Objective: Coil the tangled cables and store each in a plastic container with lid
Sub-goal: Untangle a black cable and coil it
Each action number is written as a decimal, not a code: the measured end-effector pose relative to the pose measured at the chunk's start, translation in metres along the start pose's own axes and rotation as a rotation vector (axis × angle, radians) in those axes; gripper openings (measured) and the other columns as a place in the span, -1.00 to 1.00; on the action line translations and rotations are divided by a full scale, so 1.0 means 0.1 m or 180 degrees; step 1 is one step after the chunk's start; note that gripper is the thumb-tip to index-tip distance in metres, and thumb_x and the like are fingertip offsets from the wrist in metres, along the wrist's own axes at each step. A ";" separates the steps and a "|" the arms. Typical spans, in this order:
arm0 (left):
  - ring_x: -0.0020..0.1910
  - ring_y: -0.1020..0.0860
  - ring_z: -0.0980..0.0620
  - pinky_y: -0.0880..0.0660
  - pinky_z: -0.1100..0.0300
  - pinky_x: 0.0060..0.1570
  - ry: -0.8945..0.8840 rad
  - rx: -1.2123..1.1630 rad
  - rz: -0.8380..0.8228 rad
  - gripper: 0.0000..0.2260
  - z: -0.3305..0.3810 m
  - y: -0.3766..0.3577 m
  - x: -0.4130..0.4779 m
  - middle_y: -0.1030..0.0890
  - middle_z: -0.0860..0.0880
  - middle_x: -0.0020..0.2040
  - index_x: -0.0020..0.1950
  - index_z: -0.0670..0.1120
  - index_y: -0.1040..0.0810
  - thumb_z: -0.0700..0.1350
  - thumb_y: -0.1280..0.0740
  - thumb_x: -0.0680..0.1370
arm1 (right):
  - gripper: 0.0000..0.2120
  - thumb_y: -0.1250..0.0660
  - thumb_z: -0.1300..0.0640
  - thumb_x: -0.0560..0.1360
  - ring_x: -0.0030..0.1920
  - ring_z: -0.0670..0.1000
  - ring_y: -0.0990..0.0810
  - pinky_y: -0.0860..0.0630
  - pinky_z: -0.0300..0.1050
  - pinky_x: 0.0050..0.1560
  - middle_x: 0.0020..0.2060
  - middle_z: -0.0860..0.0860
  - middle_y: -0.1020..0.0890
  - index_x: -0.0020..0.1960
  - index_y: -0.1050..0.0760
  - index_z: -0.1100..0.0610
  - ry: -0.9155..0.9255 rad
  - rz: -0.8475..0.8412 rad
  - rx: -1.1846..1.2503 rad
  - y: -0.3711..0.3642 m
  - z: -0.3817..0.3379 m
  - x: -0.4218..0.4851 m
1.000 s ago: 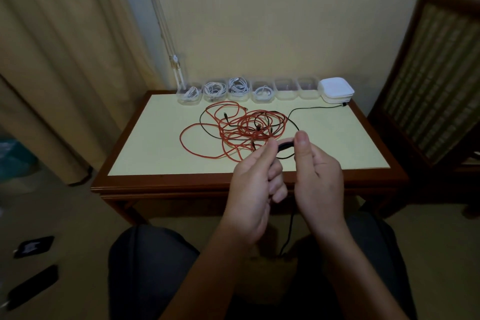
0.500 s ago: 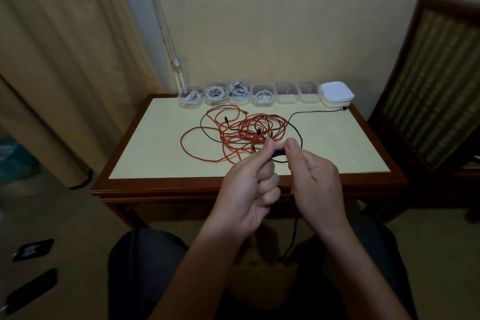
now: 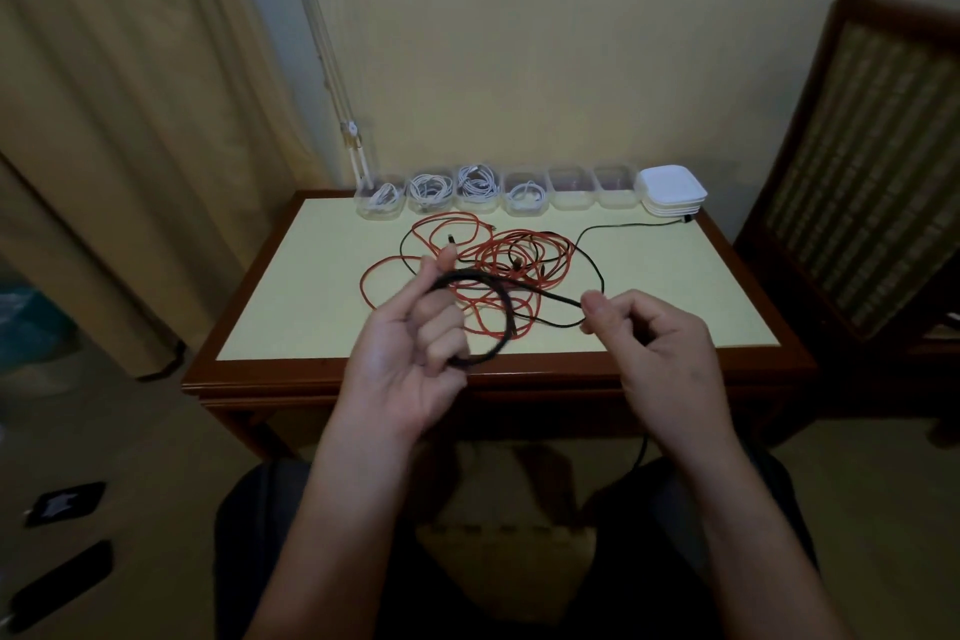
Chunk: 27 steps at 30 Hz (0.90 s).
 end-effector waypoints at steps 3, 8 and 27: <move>-0.64 -0.14 0.14 -0.17 0.23 -0.70 -0.0118 -0.0533 0.0067 -0.76 0.25 0.15 0.02 -0.21 0.10 -0.48 0.12 -0.18 -0.65 -0.12 -0.21 0.67 | -0.72 -0.38 -0.03 0.57 -0.36 -0.13 -0.45 -0.41 -0.29 -0.28 -0.46 0.00 -0.42 -0.23 -0.58 0.13 -0.0014 -0.0046 0.0070 0.06 0.08 0.00; -0.61 -0.16 0.14 -0.14 0.24 -0.67 -0.0362 -0.1134 0.0104 -0.74 0.56 0.37 0.01 -0.22 0.11 -0.44 0.22 -0.19 -0.63 -0.19 -0.22 0.64 | -0.92 -0.46 0.07 0.53 -0.34 -0.05 -0.46 -0.40 -0.21 -0.27 -0.38 0.05 -0.54 -0.14 -0.64 -0.01 0.0057 0.0054 -0.0049 0.16 0.18 0.00; -0.06 -0.72 -0.03 -0.65 0.22 -0.10 -0.1267 0.3262 0.0192 -0.73 0.02 0.06 -0.04 -0.74 -0.10 -0.04 0.33 -0.17 -0.55 -0.13 -0.20 0.69 | -0.75 -0.31 0.01 0.59 -0.19 -0.13 -0.58 -0.49 -0.14 -0.20 -0.24 -0.12 -0.63 -0.13 -0.66 0.13 0.1362 -0.0204 -0.0731 -0.29 -0.02 -0.17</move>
Point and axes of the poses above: each hand's wrist, its own x-axis towards the middle knuckle, its own y-axis out of the back of the hand, z = x × y, the point moved 3 cm from there along x, towards the middle knuckle
